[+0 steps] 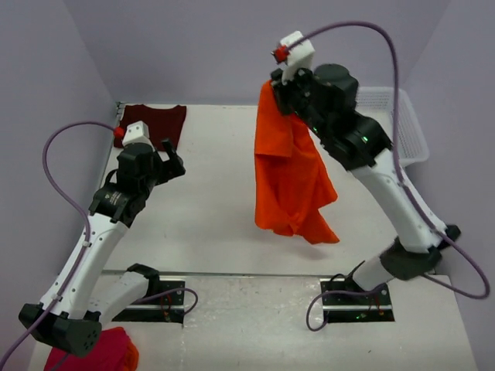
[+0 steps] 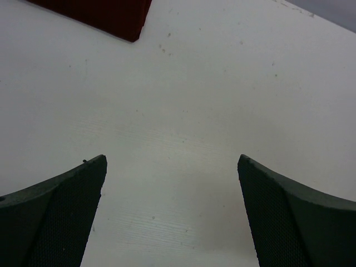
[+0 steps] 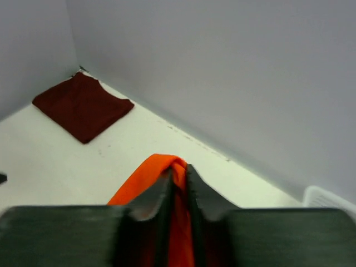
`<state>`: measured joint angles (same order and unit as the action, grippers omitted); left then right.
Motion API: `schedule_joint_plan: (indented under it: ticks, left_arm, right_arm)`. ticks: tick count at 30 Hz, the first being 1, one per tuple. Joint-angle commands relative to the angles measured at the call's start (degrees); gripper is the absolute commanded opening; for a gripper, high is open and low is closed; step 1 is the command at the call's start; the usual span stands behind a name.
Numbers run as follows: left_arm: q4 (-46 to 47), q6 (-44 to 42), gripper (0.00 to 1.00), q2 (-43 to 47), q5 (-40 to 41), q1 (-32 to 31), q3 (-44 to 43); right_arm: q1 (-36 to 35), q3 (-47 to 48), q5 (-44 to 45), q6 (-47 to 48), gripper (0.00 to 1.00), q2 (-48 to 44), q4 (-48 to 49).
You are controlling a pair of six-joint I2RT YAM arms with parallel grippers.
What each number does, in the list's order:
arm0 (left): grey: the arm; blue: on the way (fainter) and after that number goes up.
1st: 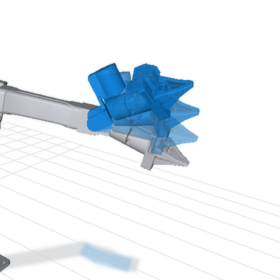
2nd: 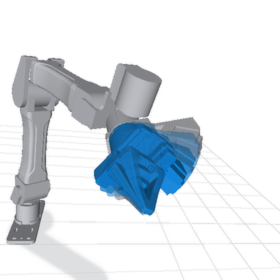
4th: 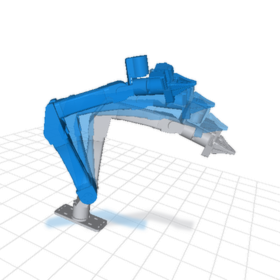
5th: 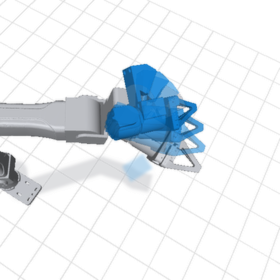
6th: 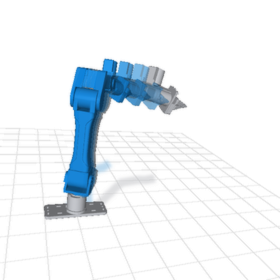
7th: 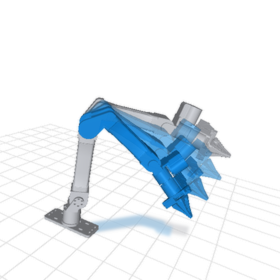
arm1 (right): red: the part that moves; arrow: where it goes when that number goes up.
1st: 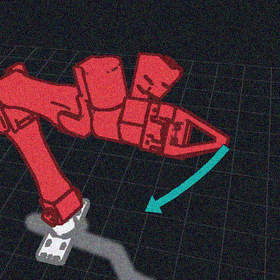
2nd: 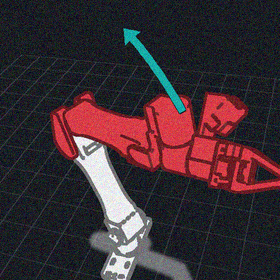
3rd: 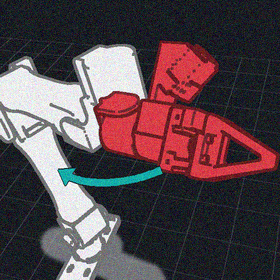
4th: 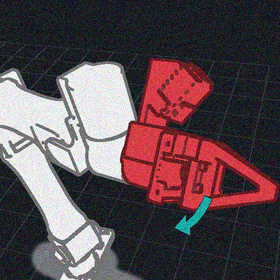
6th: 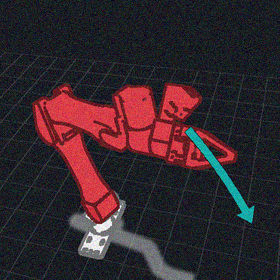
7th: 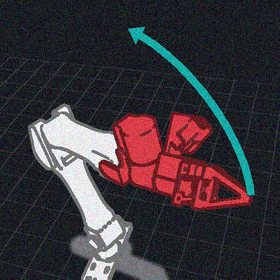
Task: Fold and stack the t-shirts
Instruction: Move the tshirt to the center of the board, then flatten out the tshirt
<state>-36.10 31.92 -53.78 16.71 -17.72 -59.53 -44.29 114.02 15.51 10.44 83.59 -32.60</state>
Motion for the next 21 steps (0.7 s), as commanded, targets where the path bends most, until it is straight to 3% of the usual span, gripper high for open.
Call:
schedule_joint_plan:
  ticks: [1, 2, 3, 4, 5, 7, 8, 10, 11, 12, 13, 16, 17, 19, 21]
  left_arm:
    - [-1.34, -0.81, 1.0, 0.96, 0.16, -0.13, -2.7]
    - [-1.78, -0.9, 1.0, 1.04, 0.43, -0.21, -2.87]
    - [-1.7, -1.07, 1.0, 0.96, 0.17, -0.21, -3.05]
    - [-1.87, -1.33, 1.0, 0.96, -0.01, -0.21, -3.14]
    - [-2.22, -1.42, 1.0, 0.61, -0.27, -0.21, -3.23]
    - [-2.22, -2.21, 1.0, 0.26, -2.03, -0.21, -2.88]
    - [-1.79, -2.56, 1.0, -0.27, -2.73, -0.21, -2.53]
    - [-0.56, -3.7, 1.0, -1.06, -5.62, -0.21, -0.68]
    - [0.93, -3.97, 1.0, -2.37, -7.2, -0.21, -0.07]
    - [1.81, -4.23, 0.99, -3.08, -10.96, -0.21, 0.89]
    - [2.34, -4.06, 0.97, -3.96, -12.82, -0.21, 1.17]
    - [5.59, -3.8, 0.95, -7.91, -21.09, -0.56, 2.05]
    - [7.16, -3.45, 0.92, -10.01, -24.58, -0.83, 2.48]
    - [10.15, -2.84, 0.88, -12.74, -26.81, -2.49, 3.19]
    - [11.74, -2.3, 0.77, -14.68, -27.69, -4.25, 3.63]
  right_arm:
    - [7.63, 8.99, -9.18, -3.31, 0.33, 16.55, 1.06]
    - [9.12, 19.65, -7.61, -3.58, 0.44, 27.04, -0.26]
    - [11.83, 26.63, -7.16, -4.1, 0.91, 32.46, -2.27]
    - [12.91, 33.83, -7.24, -5.41, 0.99, 37.47, -9.25]
    - [13.26, 45.3, -4.46, -5.69, 0.99, 41.35, -12.98]
    - [13.09, 45.69, -0.06, -9.7, 0.99, 41.41, -18.7]
    - [13.27, 33.24, 1.44, -11.13, 0.99, 37.73, -18.29]
    - [13.35, 13.26, 5.05, -15.17, 0.99, 20.01, -7.7]
    - [13.88, -4.24, 4.88, -16.49, 0.99, 14.03, -4.0]
    - [15.8, -10.33, 2.19, -18.68, 0.99, 5.53, -2.22]
    - [17.21, -18.4, 0.85, -24.01, 0.99, 2.66, -2.03]
    - [19.24, -30.12, -2.93, -27.66, 0.91, -3.43, -2.21]
    - [19.16, -32.17, -4.16, -28.53, 0.83, -3.87, -2.29]
    - [19.16, -38.48, -9.49, -30.91, 0.76, -3.88, -1.86]
    - [18.81, -42.89, -11.1, -32.66, 0.69, -3.61, 1.9]
